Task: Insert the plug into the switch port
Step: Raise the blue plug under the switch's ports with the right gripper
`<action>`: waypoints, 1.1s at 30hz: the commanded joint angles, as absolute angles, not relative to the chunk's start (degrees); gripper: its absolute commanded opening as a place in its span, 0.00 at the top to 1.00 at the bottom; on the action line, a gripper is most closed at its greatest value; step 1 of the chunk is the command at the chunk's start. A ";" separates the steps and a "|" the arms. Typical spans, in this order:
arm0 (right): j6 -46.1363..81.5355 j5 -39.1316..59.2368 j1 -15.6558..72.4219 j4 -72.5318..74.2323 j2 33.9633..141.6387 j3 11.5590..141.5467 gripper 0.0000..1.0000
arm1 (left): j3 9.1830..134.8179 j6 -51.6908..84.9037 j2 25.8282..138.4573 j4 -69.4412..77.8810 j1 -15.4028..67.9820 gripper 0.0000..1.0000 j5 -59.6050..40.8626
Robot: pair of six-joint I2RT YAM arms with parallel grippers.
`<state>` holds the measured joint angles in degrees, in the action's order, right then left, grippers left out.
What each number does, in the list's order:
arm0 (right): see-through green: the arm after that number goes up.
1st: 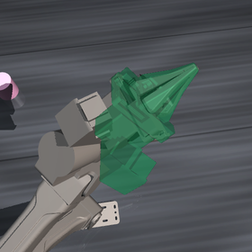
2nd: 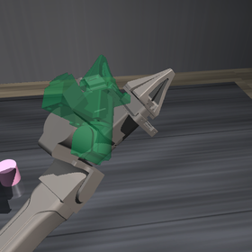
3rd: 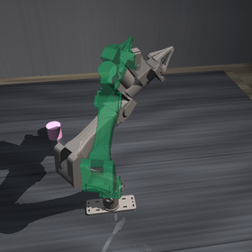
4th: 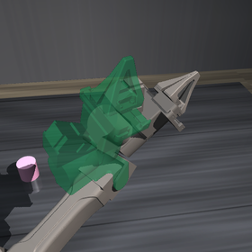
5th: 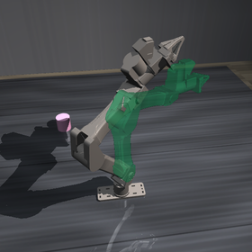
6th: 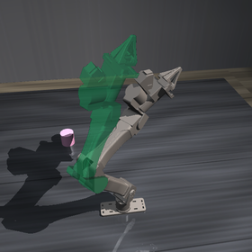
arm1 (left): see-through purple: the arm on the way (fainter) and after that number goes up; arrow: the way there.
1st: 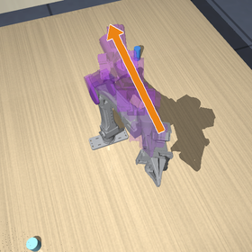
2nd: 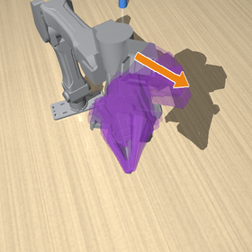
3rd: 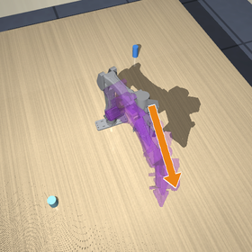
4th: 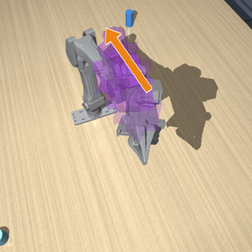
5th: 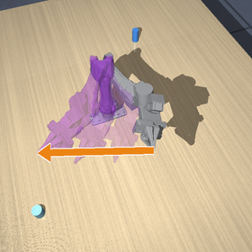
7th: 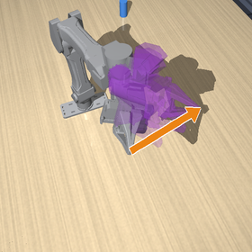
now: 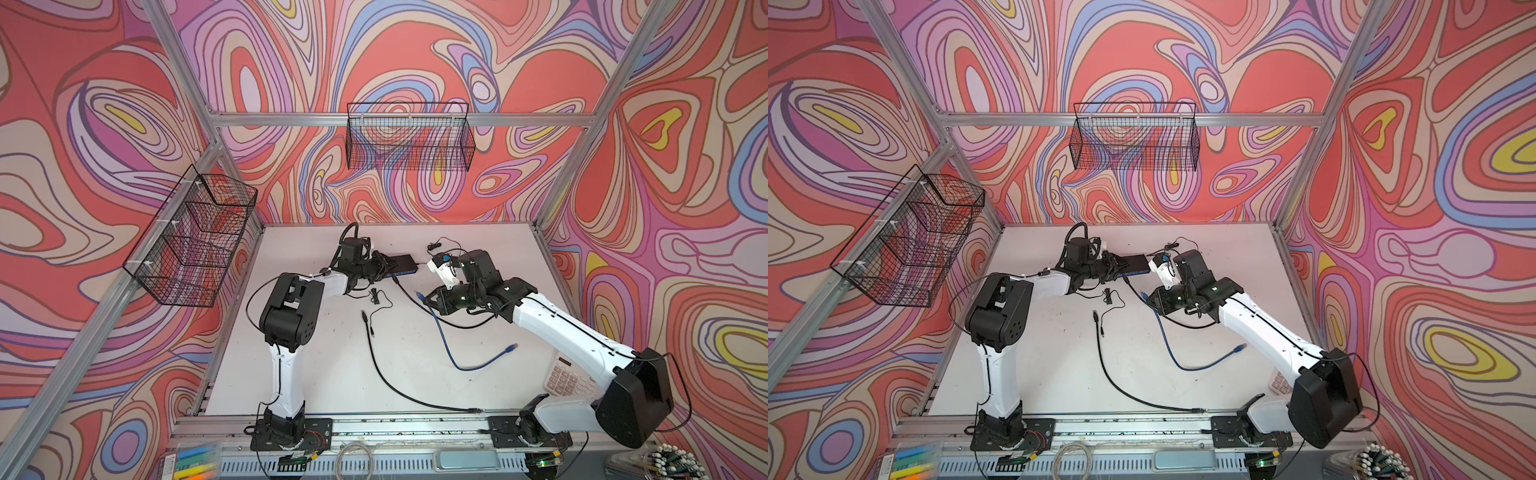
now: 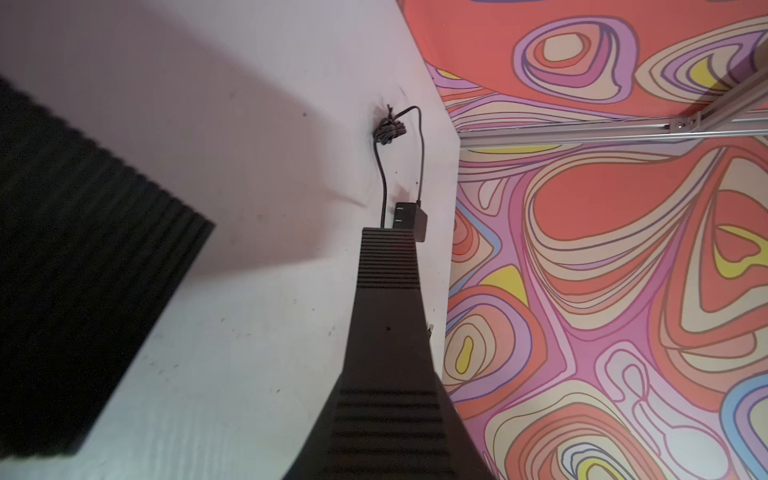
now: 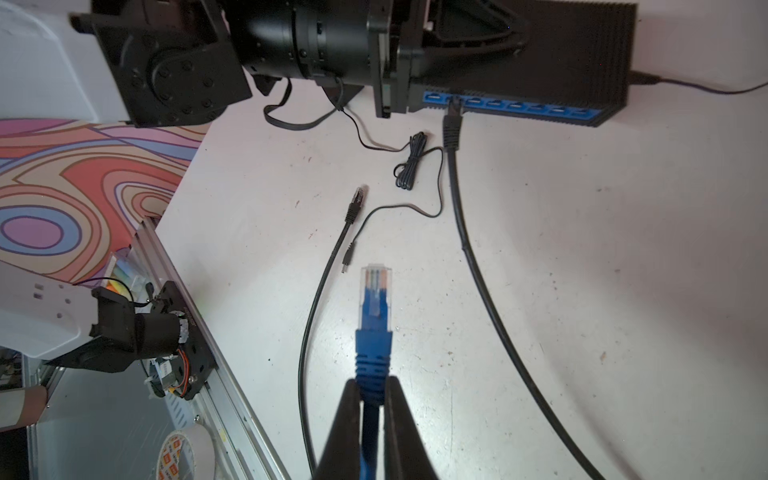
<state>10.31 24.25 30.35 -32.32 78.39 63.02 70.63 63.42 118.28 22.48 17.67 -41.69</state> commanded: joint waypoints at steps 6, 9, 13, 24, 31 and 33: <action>4.62 18.34 29.68 -38.30 83.60 68.30 1.00 | 68.91 59.59 113.41 23.35 16.57 0.96 -46.46; 1.35 17.32 28.65 -41.17 86.05 71.49 1.00 | 69.06 59.03 112.82 22.95 16.52 0.96 -47.62; -2.52 16.89 26.05 -44.23 88.44 75.97 1.00 | 69.70 57.33 111.74 20.18 16.52 0.96 -48.87; -13.13 9.28 22.68 -53.87 96.07 93.68 1.00 | 70.08 50.54 107.98 7.91 16.45 0.96 -51.58; -18.25 5.54 22.22 -55.37 100.44 100.81 1.00 | 72.78 42.03 105.57 -6.26 16.59 0.95 -53.89; -19.27 5.30 22.09 -55.42 101.19 102.28 1.00 | 73.68 39.37 105.02 -10.19 16.58 0.96 -53.93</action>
<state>-16.01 7.64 22.44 -53.78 99.79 100.09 71.20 45.17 107.94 -2.59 16.78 -51.46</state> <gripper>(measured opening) 0.083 0.283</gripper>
